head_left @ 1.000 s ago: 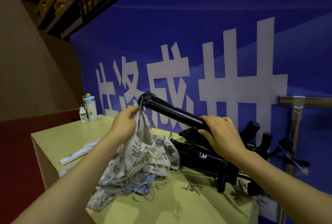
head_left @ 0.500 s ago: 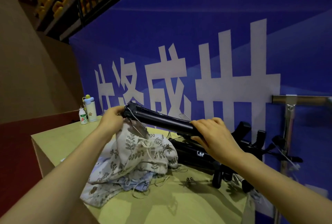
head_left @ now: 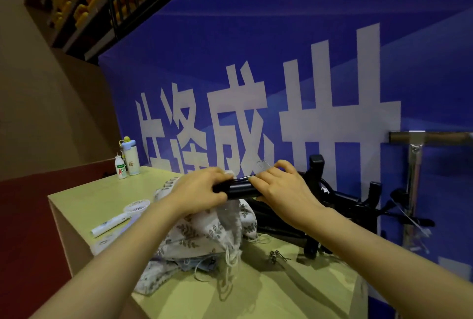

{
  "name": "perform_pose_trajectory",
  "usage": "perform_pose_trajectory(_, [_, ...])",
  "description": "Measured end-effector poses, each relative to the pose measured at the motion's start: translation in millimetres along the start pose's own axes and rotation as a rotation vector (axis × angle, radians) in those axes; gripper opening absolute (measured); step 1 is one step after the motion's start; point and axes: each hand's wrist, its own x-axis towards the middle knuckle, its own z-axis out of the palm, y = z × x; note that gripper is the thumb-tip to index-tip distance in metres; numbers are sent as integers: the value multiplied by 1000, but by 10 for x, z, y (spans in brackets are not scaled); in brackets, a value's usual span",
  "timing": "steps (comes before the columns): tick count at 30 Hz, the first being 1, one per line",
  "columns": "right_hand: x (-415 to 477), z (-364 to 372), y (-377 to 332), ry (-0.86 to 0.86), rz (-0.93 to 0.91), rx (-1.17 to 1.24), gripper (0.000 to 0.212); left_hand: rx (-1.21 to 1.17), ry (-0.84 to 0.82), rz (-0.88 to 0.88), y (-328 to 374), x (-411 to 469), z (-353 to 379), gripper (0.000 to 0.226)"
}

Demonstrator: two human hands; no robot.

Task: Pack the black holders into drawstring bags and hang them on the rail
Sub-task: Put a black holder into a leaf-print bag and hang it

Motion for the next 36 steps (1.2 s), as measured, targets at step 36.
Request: perform_pose_trajectory(36, [137, -226, 317, 156, 858, 1417, 21, -601, 300, -271, 120, 201, 445, 23])
